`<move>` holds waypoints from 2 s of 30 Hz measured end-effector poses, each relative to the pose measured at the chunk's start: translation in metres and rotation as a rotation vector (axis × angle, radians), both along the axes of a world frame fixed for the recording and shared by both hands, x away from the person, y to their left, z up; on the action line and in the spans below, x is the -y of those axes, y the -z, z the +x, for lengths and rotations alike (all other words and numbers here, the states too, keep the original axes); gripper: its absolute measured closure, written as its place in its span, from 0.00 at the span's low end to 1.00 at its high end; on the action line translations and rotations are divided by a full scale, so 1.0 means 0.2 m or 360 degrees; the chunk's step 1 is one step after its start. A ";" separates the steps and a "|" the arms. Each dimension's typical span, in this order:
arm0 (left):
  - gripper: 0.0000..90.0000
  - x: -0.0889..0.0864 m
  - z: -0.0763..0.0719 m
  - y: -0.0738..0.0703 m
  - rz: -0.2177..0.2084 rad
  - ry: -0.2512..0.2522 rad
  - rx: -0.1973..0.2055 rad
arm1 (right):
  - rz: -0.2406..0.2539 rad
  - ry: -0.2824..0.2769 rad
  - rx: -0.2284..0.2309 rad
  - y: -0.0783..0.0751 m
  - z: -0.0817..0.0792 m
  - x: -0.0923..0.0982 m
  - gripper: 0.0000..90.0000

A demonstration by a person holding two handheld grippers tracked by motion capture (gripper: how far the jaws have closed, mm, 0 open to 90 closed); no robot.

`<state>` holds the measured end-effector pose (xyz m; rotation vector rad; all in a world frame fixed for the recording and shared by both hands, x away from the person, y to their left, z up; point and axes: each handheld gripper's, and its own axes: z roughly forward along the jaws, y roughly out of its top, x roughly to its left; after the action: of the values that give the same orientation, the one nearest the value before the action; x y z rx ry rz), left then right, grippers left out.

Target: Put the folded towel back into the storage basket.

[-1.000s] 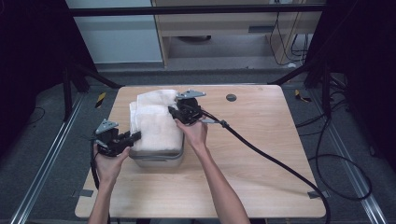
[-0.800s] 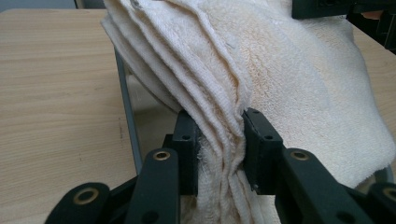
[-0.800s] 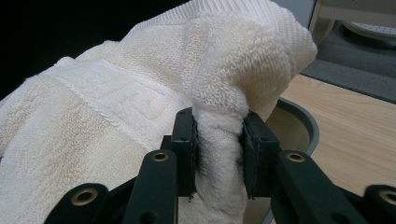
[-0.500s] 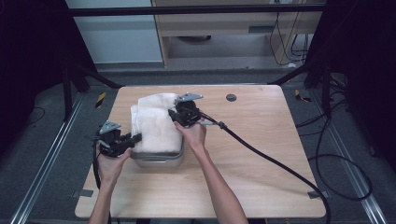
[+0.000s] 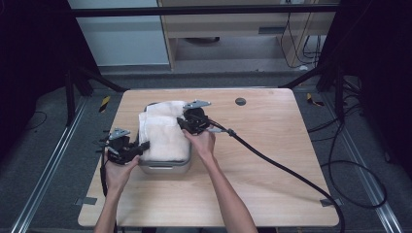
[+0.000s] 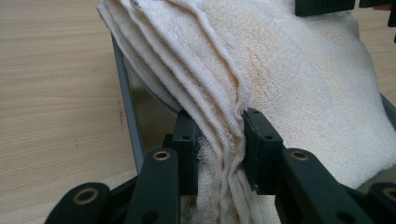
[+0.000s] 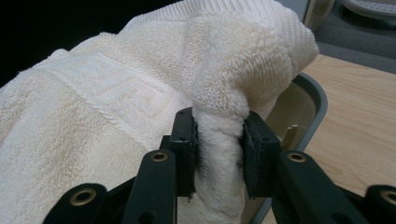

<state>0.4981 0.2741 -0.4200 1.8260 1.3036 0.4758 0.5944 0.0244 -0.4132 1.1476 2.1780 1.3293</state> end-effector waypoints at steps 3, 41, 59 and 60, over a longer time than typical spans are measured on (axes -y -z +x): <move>0.76 0.00 0.00 0.01 0.0013 0.0000 -0.0011 | -0.0014 0.0001 -0.0008 0.01 0.00 0.00 0.77; 0.65 0.03 0.01 0.02 0.0120 -0.0046 -0.0013 | -0.0191 -0.0003 0.0037 0.09 -0.02 0.00 0.71; 0.56 0.06 -0.12 -0.16 0.0144 -0.0056 0.0359 | -0.0023 0.0001 0.0193 -0.16 -0.15 0.23 0.56; 0.55 0.07 -0.12 -0.16 0.0137 -0.0052 0.0364 | -0.0019 0.0009 0.0200 -0.17 -0.16 0.24 0.53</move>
<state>0.4738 0.2605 -0.3871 1.7634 1.1734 0.7460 0.5618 -0.0240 -0.3792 1.0360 2.0891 1.3468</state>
